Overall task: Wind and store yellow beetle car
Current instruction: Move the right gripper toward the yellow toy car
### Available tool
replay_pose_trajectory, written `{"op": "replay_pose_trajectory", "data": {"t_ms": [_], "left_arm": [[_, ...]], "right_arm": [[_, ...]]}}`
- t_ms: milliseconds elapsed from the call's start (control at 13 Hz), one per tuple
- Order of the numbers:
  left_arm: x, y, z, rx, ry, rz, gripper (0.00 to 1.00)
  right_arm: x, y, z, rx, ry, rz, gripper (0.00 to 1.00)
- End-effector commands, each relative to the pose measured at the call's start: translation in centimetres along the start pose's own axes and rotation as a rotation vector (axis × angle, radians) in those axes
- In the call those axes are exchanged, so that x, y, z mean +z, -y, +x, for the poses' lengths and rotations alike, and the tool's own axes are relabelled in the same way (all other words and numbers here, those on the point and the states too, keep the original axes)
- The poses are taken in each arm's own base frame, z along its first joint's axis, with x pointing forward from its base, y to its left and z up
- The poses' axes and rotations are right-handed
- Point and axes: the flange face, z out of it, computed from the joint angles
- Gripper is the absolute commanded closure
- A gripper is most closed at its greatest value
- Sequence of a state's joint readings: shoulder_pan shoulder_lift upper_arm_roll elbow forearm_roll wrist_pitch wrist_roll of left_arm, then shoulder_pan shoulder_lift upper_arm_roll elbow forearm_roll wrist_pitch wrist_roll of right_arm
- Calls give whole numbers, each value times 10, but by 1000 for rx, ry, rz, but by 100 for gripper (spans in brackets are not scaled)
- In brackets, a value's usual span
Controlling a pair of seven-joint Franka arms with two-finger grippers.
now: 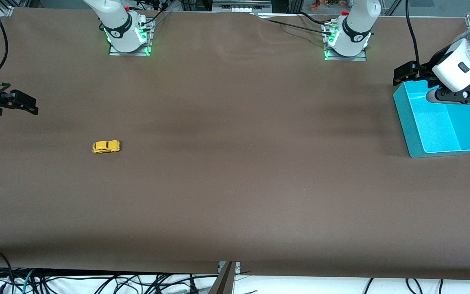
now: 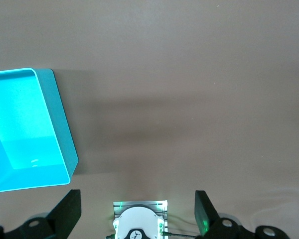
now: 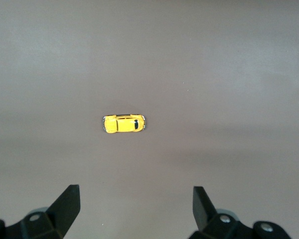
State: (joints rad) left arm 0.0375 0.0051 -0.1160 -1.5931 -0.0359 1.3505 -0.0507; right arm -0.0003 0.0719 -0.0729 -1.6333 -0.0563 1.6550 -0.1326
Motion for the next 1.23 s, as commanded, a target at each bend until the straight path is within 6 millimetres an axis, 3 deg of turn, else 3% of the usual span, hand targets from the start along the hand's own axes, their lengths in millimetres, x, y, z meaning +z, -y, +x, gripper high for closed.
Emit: {"op": "replay_pose_trajectory", "data": {"t_ms": [0,538,769,923,1154], "left_arm": [[-5,0,-5,-3,3,-5,0],[-5,2,-5,-4,4,-6,0],[-5,3,-5,-6,2,-6,0],[-5,3,-5,-6,4,-6,0],[-4,3,-4,-8,5,-6,0]], "right_arm": [[-5,-1,3,0,-1,13,0],[-3,6,4,-8,4,15,0],[18,34,13,-58,61,19,0],[19,55,13,-92,80,19,0],[30,68,16,-147,102,48,0]]}}
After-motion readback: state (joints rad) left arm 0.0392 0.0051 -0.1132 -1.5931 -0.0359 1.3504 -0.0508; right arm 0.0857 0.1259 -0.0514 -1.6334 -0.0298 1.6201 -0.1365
